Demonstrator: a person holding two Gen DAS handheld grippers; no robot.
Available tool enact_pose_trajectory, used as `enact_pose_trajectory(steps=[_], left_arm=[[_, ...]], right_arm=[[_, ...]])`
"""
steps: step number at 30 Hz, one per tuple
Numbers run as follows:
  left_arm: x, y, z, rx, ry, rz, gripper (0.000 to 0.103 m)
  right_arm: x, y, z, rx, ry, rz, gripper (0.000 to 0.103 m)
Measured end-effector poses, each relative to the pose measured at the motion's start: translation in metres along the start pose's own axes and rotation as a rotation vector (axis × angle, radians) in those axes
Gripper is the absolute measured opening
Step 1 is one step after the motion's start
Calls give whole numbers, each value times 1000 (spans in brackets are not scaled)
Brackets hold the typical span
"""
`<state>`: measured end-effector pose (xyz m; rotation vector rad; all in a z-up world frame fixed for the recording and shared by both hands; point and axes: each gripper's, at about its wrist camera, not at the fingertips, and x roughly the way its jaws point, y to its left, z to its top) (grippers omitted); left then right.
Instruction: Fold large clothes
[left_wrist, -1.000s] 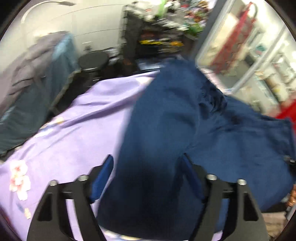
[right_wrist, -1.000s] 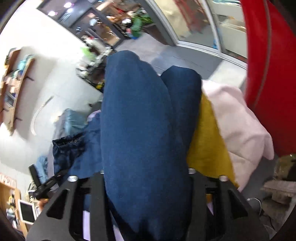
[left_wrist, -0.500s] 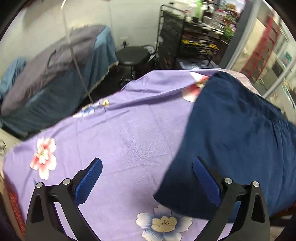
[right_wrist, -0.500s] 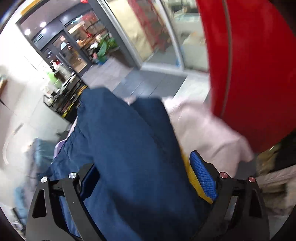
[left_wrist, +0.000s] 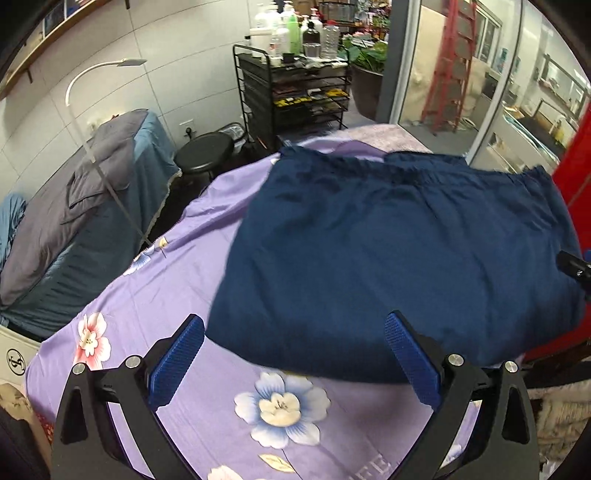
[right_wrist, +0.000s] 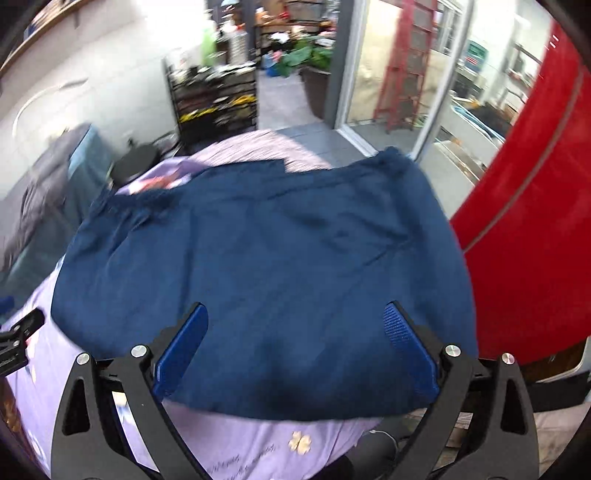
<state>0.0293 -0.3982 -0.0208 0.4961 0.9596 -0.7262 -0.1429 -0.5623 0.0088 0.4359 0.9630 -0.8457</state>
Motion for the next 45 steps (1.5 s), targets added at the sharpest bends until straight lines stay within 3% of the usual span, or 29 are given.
enact_pose_trajectory(steps=[6, 13, 45], left_arm=[[-1, -20, -15, 58, 46, 5, 96], [-6, -41, -26, 116, 85, -44, 96], [-13, -55, -30, 136, 108, -22, 96]], right_arm=[[-6, 22, -23, -14, 102, 29, 94], [-9, 21, -46, -18, 165, -12, 94], [-13, 27, -48, -86, 166, -66, 94]])
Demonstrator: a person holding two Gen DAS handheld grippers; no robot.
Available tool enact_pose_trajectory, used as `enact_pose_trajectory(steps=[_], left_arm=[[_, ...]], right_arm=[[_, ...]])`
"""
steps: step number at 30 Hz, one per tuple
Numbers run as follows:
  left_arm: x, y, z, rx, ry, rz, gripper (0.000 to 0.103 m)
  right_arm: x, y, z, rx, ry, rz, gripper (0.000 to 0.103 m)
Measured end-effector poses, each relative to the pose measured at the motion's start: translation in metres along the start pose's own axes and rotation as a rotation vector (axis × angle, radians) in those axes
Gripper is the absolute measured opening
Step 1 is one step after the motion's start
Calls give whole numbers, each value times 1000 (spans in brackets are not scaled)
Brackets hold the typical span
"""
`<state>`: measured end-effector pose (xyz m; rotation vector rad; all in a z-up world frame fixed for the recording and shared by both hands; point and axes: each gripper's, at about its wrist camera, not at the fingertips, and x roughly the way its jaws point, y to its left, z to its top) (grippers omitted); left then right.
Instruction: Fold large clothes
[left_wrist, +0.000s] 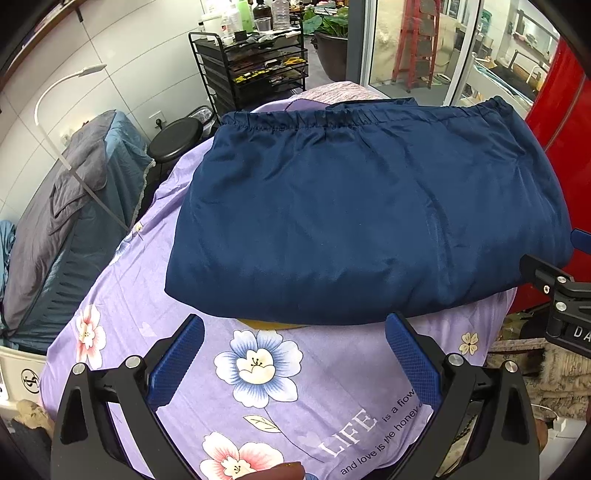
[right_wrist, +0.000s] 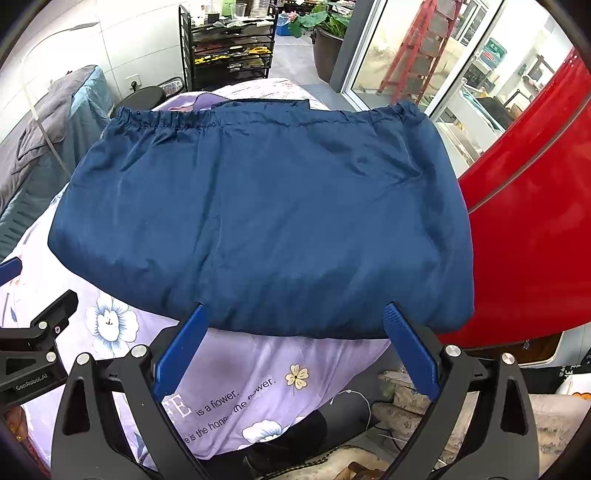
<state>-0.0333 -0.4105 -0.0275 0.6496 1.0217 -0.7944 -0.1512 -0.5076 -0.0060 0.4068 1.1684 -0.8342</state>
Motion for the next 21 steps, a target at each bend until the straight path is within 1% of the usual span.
enact_pose_trajectory(steps=[15, 21], left_arm=[[1, -7, -2, 35, -7, 29, 96], [0, -9, -4, 37, -9, 12, 96]], right_arm=[[0, 0, -1, 6, -2, 8, 94], [1, 2, -1, 8, -1, 15, 94]])
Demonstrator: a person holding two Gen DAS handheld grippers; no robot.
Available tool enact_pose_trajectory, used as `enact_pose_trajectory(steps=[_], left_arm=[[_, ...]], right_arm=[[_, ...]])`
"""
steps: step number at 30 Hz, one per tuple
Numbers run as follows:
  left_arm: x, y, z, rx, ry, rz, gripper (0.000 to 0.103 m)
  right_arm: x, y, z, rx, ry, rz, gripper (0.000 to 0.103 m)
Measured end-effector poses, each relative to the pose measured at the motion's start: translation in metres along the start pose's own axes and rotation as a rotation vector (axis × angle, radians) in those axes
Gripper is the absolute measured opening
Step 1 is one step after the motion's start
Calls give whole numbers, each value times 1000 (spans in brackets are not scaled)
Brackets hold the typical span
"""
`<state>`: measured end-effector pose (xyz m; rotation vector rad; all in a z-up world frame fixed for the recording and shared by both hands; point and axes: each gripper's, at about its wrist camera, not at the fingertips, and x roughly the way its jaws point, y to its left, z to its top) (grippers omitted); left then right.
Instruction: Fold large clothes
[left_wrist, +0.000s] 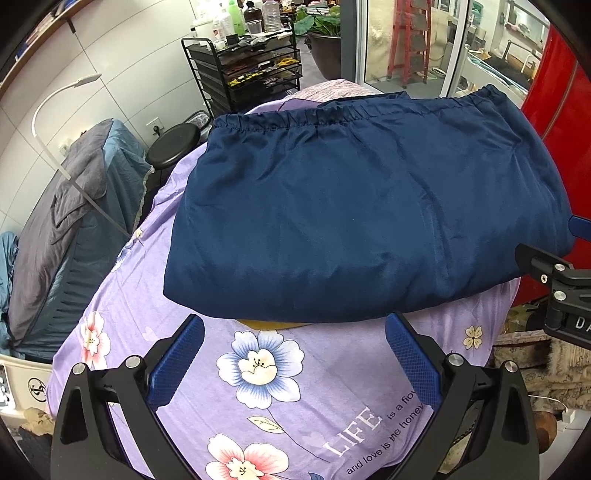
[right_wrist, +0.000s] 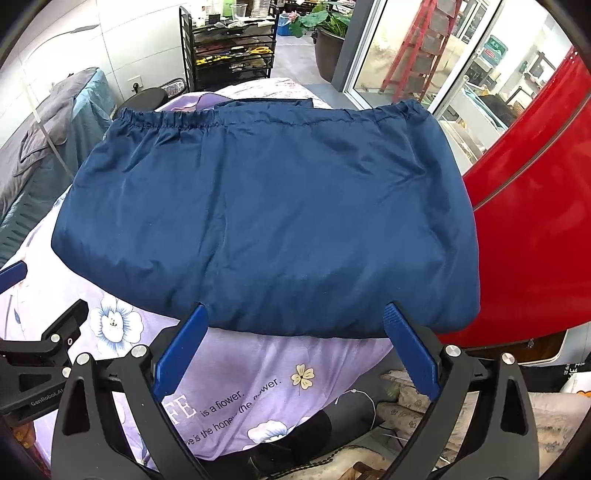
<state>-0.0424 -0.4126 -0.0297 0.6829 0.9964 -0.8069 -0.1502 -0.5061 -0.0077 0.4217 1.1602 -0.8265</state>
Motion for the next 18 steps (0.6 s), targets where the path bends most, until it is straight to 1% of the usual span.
enact_pose_trajectory(steps=[4, 13, 18], left_arm=[[-2, 0, -1, -11, -24, -5, 96], [0, -4, -2, 14, -2, -8, 96], [1, -5, -2, 6, 1, -15, 96]], right_arm=[[0, 0, 0, 1, 0, 2, 94], [0, 1, 0, 6, -4, 7, 94], [-1, 2, 0, 9, -4, 12, 94]])
